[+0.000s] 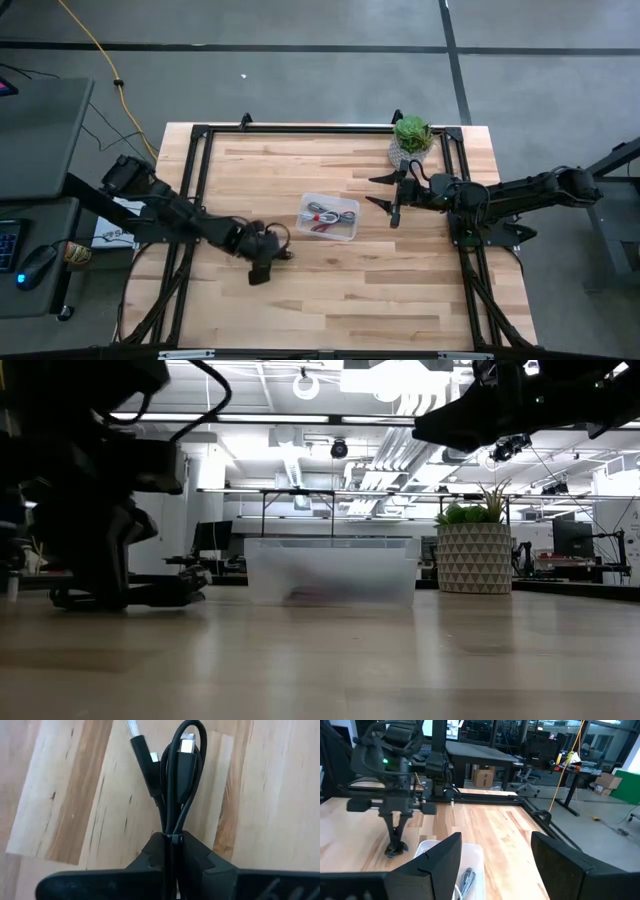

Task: Pick and place USB-C Cables
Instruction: Put the black charger cable into the transparent bin

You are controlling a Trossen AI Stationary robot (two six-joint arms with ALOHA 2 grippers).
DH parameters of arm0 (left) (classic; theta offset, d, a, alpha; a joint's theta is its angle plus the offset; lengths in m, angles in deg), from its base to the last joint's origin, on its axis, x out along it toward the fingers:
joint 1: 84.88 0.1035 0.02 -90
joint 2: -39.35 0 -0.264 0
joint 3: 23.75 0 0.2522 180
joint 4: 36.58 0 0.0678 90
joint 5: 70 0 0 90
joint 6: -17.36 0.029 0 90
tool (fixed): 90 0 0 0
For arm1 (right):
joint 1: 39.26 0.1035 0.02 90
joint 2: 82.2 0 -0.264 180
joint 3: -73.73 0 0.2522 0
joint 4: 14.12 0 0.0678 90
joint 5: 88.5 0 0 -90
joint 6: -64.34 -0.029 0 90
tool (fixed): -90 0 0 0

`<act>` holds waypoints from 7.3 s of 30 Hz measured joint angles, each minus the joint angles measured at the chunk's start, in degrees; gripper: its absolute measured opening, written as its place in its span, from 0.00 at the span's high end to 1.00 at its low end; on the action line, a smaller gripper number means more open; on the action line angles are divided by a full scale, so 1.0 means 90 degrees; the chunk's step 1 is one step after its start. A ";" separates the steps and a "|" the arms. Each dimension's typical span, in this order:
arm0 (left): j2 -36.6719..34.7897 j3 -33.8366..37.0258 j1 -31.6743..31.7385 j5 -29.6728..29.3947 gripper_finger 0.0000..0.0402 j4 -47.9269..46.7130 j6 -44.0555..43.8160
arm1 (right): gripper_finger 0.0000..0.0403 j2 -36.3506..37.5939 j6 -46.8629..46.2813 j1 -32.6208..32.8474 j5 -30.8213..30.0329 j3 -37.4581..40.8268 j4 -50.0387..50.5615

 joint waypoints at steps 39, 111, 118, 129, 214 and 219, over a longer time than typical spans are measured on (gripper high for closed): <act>-0.3294 -0.1046 0.0632 -0.2544 0.98 0.1251 0.3414 | 0.42 -0.0008 -0.0270 0.0000 0.0000 -0.0007 0.0157; -0.0516 0.0753 0.3006 0.1014 0.98 0.7644 0.3545 | 0.42 -0.0010 -0.0262 0.0000 -0.0092 0.0000 -0.0876; 0.0640 -0.0601 0.2936 0.1018 0.98 0.5798 0.3443 | 0.42 -0.0010 -0.0266 0.0002 -0.0092 0.0000 -0.0838; 0.1451 -0.2279 0.2564 -0.0417 0.98 0.2365 0.3615 | 0.42 -0.0010 -0.0267 0.0000 -0.0092 0.0000 -0.0795; 0.2942 -0.3983 0.2237 -0.0878 0.98 -0.0325 0.4669 | 0.42 -0.0008 -0.0437 0.0000 -0.0093 0.0000 -0.0510; 0.2945 -0.3983 0.2237 -0.0886 0.94 -0.0316 0.4660 | 0.42 -0.0008 -0.0437 0.0001 -0.0092 0.0000 -0.0510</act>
